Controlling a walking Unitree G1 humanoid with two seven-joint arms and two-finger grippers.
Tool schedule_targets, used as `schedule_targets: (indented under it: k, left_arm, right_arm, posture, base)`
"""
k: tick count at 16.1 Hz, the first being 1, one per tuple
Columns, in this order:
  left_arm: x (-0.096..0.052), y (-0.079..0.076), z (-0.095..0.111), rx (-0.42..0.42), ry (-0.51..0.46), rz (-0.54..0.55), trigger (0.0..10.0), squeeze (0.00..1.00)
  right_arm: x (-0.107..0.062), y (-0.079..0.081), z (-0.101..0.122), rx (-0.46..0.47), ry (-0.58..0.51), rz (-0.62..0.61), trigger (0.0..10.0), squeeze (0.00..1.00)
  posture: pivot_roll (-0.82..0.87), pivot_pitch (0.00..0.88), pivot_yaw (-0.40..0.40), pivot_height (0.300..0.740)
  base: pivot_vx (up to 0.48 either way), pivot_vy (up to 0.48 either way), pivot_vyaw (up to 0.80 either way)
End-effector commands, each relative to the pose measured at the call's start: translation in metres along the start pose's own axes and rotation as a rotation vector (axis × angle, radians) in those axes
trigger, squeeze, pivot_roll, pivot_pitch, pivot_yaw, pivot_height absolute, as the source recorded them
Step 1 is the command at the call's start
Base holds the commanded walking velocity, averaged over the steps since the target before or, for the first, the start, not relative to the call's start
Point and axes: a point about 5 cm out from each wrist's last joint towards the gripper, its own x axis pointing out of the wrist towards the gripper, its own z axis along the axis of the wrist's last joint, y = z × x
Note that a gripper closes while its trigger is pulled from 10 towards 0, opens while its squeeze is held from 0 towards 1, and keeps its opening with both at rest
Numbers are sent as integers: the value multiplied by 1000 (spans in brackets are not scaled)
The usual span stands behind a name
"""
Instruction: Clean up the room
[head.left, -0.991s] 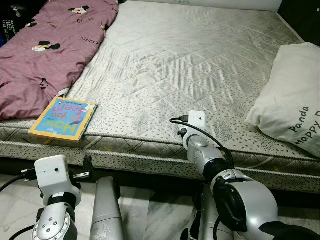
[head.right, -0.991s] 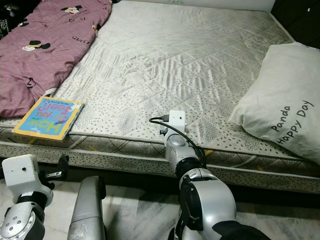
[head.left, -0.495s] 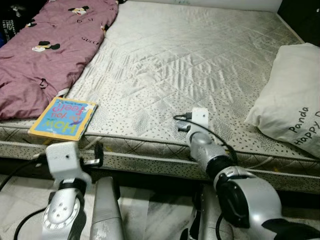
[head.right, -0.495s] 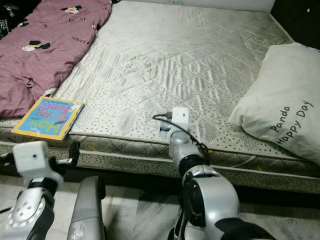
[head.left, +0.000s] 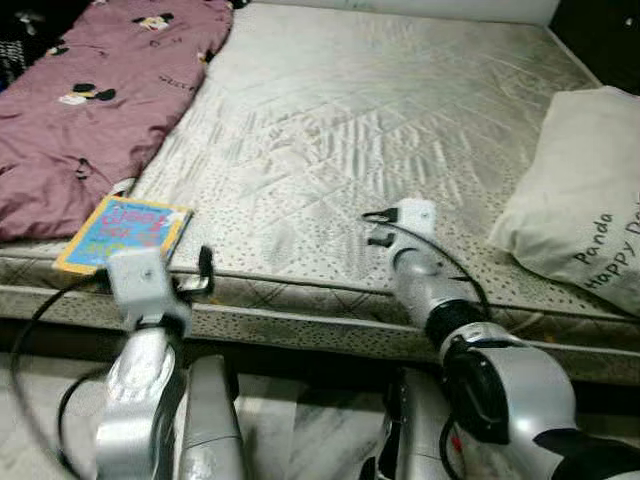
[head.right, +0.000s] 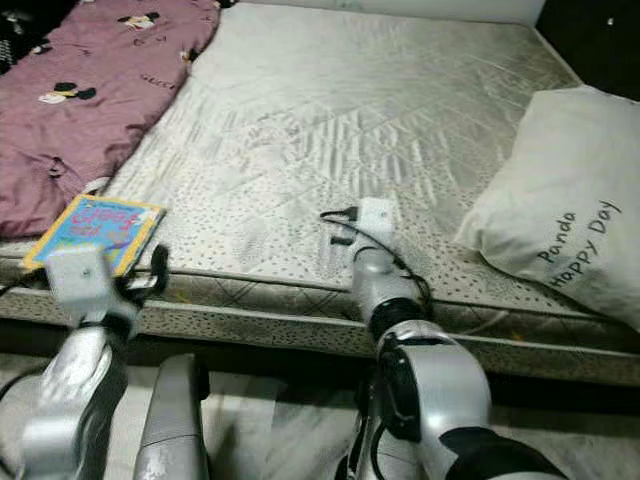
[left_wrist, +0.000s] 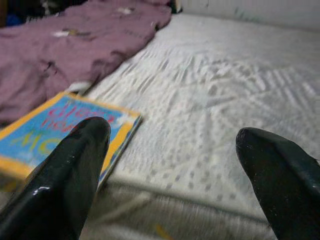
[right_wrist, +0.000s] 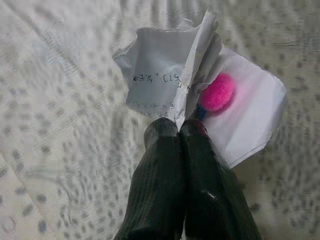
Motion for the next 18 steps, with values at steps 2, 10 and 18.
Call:
schedule_targets:
  k: [2,10,18]
  left_arm:
    - [12,-7,-2,-14,-21,-35,10000,0]
    - [29,-19,-8,-25,-35,-93,10000,0]
    - [30,-8,-13,-4,-53,-84,10000,0]
  right_arm:
    - [-1,-11,10,4,-85,22,0,0]
    - [-26,-35,19,165,-349,149,10000,0]
    - [-53,-34,41,142,-486,223,10000,0]
  posture:
    - [17,0,-19,517]
    - [-62,0,44,517]
    - [-44,0,49,591]
  base:
    - [0,0,0]
    - [0,0,0]
    - [0,0,0]
